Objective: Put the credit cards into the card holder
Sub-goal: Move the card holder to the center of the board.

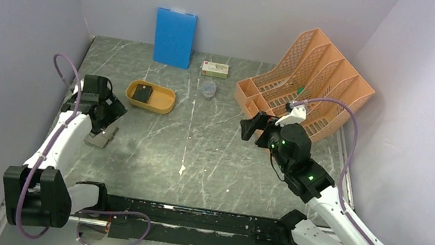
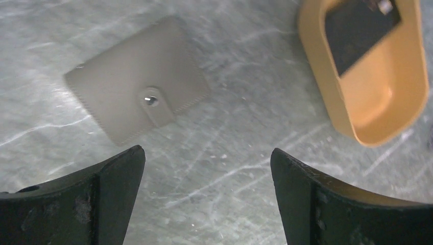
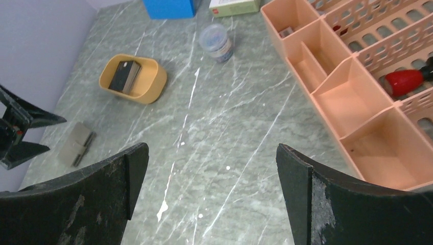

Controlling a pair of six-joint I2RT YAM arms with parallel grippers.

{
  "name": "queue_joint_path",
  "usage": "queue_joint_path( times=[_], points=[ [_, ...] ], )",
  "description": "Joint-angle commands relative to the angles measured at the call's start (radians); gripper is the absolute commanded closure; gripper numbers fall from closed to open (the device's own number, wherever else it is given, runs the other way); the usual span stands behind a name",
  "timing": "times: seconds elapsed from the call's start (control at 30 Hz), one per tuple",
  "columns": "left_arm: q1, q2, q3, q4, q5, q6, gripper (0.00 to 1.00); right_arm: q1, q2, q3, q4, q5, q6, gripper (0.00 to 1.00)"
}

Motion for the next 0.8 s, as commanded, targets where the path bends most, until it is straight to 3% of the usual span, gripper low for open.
queue_joint_path(
  times=[0.0,0.33,0.7,0.77],
  points=[
    [0.080,0.020,0.001,-0.076,-0.129,-0.076,0.04,-0.007,-0.016,-0.026,0.019,-0.079,0.039,0.00],
    [0.260,0.126,-0.076,0.075,-0.007,-0.140,0.04,-0.007,-0.058,-0.048,0.020,-0.104,0.024,0.00],
    [0.275,0.216,-0.105,0.195,0.020,-0.080,0.01,-0.007,-0.064,-0.058,0.028,-0.121,0.027,0.00],
    [0.266,0.211,-0.130,0.221,0.050,-0.050,0.10,-0.007,-0.061,-0.057,0.028,-0.122,0.026,0.00]
  ],
)
